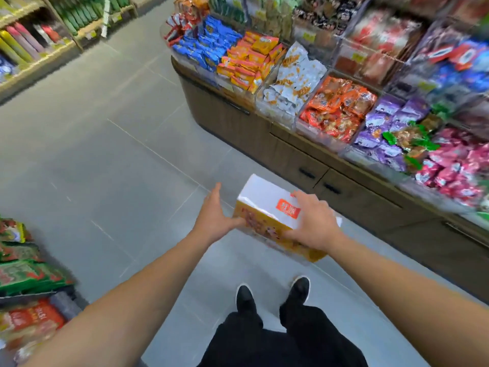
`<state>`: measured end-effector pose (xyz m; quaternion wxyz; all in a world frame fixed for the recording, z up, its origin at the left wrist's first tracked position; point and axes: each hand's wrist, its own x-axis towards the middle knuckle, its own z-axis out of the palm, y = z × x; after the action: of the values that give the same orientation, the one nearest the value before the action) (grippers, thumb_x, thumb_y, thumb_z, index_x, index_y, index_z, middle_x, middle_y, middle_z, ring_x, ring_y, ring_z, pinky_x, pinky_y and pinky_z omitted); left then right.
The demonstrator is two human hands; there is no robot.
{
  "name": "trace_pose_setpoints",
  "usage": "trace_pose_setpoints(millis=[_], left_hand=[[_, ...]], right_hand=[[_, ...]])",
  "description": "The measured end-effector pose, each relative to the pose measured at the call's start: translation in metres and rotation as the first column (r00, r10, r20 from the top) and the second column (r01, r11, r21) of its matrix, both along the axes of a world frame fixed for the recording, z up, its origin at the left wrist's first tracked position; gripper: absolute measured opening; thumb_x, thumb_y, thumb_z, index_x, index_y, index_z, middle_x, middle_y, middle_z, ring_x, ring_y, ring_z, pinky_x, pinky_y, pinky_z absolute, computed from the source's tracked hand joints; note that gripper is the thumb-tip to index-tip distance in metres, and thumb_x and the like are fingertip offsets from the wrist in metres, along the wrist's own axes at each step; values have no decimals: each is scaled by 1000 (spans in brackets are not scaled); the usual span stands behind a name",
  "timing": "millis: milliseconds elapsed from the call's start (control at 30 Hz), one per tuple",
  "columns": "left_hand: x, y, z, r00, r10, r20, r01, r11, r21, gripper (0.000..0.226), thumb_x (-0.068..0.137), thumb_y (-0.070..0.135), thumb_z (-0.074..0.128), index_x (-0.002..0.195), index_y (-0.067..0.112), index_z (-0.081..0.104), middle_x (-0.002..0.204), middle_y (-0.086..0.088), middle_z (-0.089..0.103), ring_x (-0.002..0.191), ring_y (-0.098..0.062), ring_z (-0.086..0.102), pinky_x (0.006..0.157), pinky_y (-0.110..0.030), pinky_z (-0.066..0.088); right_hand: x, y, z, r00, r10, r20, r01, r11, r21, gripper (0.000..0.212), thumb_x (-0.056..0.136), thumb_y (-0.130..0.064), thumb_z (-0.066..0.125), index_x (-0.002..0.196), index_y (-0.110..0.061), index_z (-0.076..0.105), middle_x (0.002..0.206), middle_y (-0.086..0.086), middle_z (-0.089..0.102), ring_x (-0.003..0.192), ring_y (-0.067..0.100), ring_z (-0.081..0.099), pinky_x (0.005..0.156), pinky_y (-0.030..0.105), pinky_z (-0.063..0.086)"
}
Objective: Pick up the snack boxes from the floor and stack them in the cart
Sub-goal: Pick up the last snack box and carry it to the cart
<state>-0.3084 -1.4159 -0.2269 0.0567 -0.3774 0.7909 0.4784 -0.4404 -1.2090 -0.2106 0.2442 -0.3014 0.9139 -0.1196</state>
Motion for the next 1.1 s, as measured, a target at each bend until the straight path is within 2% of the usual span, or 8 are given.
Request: trace_pose_setpoints(millis=[133,233,367,467,633,800,900,1100], left_hand=[[-27,44,16,911,-412,18,412,905,-103,121,61,30,90,154,22,14,158,-6,21,146,-23,21,117,-35,24],[-44,106,18,684,-723,93,728,669,-154,121,61,37,88,155,27,11,161,-1,14,147,-22,16,119,-37,23],[-51,203,13,409,-887,213,902,359,-239,111,67,48,81,154,25,16,159,0,20,145,-23,20,117,-34,22],[-41,278,15,244,-935,256,949,176,-261,106,67,55,77,151,22,21,152,1,31,140,-24,25,115,-36,24],[-16,398,25,73,-941,331,926,-59,-373,114,57,57,81,149,26,21,147,3,34,137,-24,28,113,-41,31],[18,520,41,9,-942,335,911,-131,-391,100,58,60,80,140,28,32,132,4,42,120,-21,39,98,-39,44],[41,607,49,-97,-942,323,896,-224,-384,89,56,62,79,129,30,41,119,5,47,102,-15,41,86,-33,45],[61,762,55,-280,-906,318,842,-391,-373,88,53,64,78,128,35,43,114,8,50,100,-13,47,84,-32,53]], right_hand=[[24,67,7,989,112,-93,-92,977,192,96,67,-74,64,146,-31,29,138,-1,48,121,27,47,106,40,33],[49,128,9,994,49,-94,-28,976,217,96,70,-80,57,147,-30,29,141,-3,46,121,26,46,108,40,31],[88,212,6,986,-142,-88,158,966,205,97,69,-81,56,148,-32,26,141,-6,45,122,23,44,110,38,32],[119,277,11,955,-284,-90,295,942,160,98,69,-83,54,148,-32,27,141,-7,44,123,23,43,110,36,31],[173,392,19,896,-428,-117,438,895,84,96,69,-80,58,148,-32,29,142,-7,45,121,21,44,109,35,31],[226,508,32,854,-507,-113,515,855,54,97,66,-76,58,149,-35,27,141,-9,46,119,19,46,108,34,32],[267,591,35,812,-576,-94,583,810,61,97,66,-72,65,148,-37,27,143,-10,44,123,19,45,109,36,33],[326,726,30,666,-743,-67,746,665,44,99,61,-73,68,145,-41,27,143,-12,46,123,17,46,109,36,37]])
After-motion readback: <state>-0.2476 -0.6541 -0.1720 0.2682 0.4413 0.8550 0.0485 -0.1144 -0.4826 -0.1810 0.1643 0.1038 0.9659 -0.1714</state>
